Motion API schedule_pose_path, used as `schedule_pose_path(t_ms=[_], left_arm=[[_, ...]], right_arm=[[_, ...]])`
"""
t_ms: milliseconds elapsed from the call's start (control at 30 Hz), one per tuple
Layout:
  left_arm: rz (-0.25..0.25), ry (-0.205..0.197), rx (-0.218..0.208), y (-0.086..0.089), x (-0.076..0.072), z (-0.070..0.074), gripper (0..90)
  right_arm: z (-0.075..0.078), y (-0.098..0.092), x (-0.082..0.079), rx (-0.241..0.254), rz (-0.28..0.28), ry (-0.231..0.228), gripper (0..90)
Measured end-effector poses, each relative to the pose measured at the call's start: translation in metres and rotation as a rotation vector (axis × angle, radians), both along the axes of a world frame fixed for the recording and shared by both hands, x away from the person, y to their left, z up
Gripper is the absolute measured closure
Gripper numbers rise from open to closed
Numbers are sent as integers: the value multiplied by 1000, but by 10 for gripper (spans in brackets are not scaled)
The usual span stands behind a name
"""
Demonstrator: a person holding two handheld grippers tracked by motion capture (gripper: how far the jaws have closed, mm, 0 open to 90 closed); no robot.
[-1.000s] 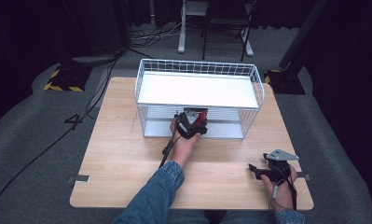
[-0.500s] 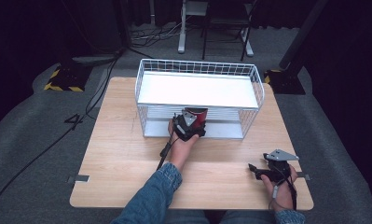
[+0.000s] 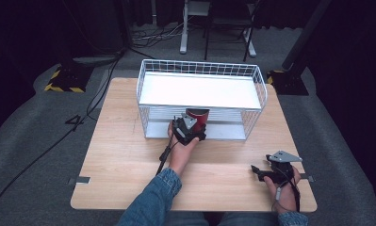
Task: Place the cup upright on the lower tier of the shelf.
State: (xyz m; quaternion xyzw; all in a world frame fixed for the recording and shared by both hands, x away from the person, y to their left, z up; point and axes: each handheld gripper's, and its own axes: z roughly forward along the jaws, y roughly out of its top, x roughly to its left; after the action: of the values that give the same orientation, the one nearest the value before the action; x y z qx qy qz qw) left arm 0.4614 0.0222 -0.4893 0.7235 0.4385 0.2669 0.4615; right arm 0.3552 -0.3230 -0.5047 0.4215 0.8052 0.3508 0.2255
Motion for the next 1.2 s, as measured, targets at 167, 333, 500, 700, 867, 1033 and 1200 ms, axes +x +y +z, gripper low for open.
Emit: schedule_pose_path(t_ms=[167, 333, 500, 700, 867, 1033, 1200], left_arm=[[-18, -20, 1, 4, -8, 3, 152], [-32, -38, -5, 9, -18, 8, 151], [-44, -55, -3, 16, -30, 17, 152], [-66, -45, -8, 29, -48, 26, 154], [-93, -26, -26, 41, -60, 31, 161], [-113, -24, -21, 54, -74, 36, 166], [-123, 16, -12, 71, -87, 43, 167]], right_arm=[[0, 0, 0, 1, 0, 2, 196], [0, 0, 0, 0, 0, 0, 196], [0, 0, 0, 3, 0, 5, 196], [0, 0, 0, 5, -1, 8, 196], [0, 0, 1, 5, -1, 8, 196], [0, 0, 0, 4, 0, 7, 196], [0, 0, 1, 14, -2, 19, 196]])
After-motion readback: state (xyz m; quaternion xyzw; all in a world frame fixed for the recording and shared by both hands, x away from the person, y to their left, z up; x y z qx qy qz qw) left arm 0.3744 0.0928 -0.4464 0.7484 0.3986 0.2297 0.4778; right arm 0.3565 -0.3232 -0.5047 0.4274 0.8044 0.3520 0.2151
